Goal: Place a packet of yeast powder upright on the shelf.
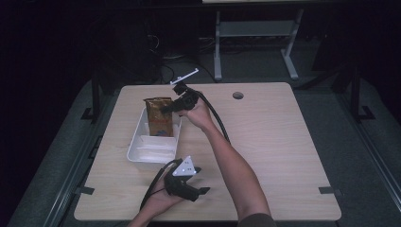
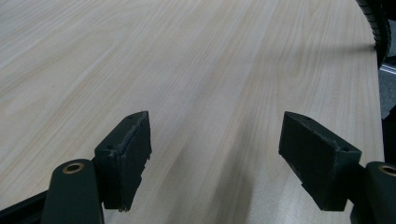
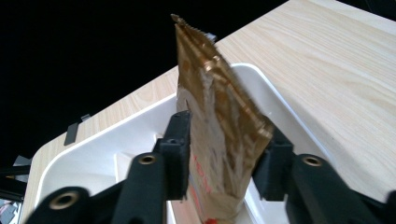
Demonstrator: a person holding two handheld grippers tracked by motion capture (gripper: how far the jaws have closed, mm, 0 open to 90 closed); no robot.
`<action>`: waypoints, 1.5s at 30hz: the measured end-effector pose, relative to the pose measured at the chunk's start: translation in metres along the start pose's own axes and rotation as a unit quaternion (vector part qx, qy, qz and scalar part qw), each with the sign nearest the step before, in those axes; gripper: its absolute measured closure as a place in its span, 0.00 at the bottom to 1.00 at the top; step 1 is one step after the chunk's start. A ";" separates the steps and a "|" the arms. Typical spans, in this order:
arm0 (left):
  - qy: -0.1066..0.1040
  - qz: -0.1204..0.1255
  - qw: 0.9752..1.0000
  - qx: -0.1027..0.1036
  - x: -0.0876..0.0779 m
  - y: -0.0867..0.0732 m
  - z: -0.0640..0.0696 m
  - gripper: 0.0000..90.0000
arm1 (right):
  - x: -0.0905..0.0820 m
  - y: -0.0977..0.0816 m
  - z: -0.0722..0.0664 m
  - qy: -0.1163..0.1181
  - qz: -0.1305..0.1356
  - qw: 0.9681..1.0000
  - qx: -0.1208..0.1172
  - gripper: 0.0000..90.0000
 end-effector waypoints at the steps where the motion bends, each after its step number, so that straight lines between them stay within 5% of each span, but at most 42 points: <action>1: 0.000 0.000 1.000 0.000 0.000 0.000 0.000 0.28 | 0.000 0.000 0.000 0.000 0.000 1.000 0.000 0.66; 23: -0.002 -0.001 1.000 0.005 0.001 0.001 0.001 0.28 | -0.059 -0.025 0.003 -0.003 0.027 1.000 0.006 0.55; 45: -0.005 0.001 1.000 0.004 0.002 0.002 0.003 0.27 | -0.127 -0.072 0.012 -0.013 0.051 0.998 0.021 0.50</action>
Point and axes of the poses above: each handheld gripper's, and its own axes: x roughly forward along the jaws, y roughly out of its top, z roughly to its right, the point moved 6 cm from there along x, roughly forward along the jaws, and after that the axes turned 4 degrees about z, right-handed, at the moved point
